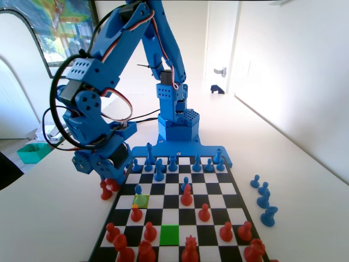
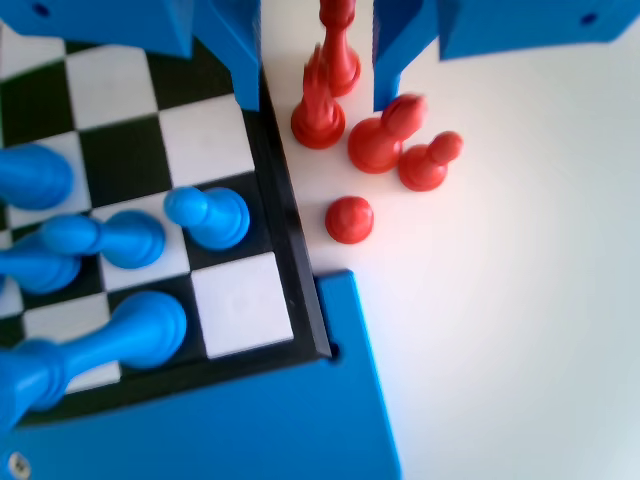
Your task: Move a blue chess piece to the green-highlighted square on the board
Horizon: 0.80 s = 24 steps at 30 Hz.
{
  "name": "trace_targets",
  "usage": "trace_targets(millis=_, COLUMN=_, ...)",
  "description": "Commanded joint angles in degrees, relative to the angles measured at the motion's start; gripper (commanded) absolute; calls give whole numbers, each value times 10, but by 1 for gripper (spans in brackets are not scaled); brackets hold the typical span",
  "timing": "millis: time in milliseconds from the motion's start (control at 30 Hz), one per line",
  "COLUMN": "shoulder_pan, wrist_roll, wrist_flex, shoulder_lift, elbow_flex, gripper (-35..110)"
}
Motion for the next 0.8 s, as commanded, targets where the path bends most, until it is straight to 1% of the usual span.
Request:
trace_targets(millis=0, shoulder_pan=14, wrist_roll=-16, wrist_flex=61, shoulder_lift=83, elbow_flex=-45, gripper=13)
trace_targets(millis=133, shoulder_pan=3, wrist_roll=-12, wrist_flex=104, shoulder_lift=115, elbow_flex=-57, gripper=12)
trace_targets(millis=333, shoulder_pan=-39, wrist_roll=14, wrist_flex=127, shoulder_lift=155, elbow_flex=-60, gripper=12)
trace_targets(millis=567, shoulder_pan=-131, wrist_roll=75, wrist_flex=86, shoulder_lift=199, elbow_flex=-28, gripper=12)
trace_targets(millis=767, shoulder_pan=-200, wrist_roll=99, wrist_flex=43, shoulder_lift=220, elbow_flex=11, gripper=12)
